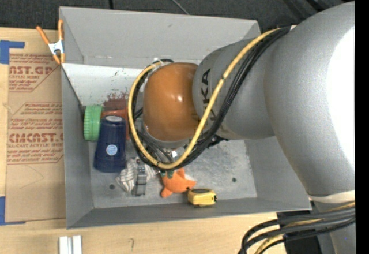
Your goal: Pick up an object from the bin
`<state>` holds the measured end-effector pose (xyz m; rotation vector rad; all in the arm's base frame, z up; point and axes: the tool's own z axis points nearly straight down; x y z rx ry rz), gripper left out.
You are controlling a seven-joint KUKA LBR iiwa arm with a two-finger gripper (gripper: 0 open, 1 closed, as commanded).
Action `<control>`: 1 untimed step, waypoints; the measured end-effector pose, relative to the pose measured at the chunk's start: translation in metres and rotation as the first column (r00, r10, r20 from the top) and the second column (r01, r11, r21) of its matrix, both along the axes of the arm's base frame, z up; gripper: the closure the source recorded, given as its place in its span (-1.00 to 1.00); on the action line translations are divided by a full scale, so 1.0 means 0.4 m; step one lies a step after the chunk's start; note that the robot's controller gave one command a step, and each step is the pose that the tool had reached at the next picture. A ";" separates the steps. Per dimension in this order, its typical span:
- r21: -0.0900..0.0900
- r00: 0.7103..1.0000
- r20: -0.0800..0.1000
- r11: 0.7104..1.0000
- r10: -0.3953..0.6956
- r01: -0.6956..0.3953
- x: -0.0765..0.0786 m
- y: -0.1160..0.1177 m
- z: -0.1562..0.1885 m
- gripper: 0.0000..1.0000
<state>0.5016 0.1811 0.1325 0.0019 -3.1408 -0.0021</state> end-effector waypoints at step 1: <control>0.002 0.998 0.007 0.998 0.055 -0.055 0.004 -0.026 -0.035 -1.00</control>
Offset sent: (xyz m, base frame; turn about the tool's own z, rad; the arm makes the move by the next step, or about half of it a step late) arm -0.0076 -0.0401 -0.0625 0.1454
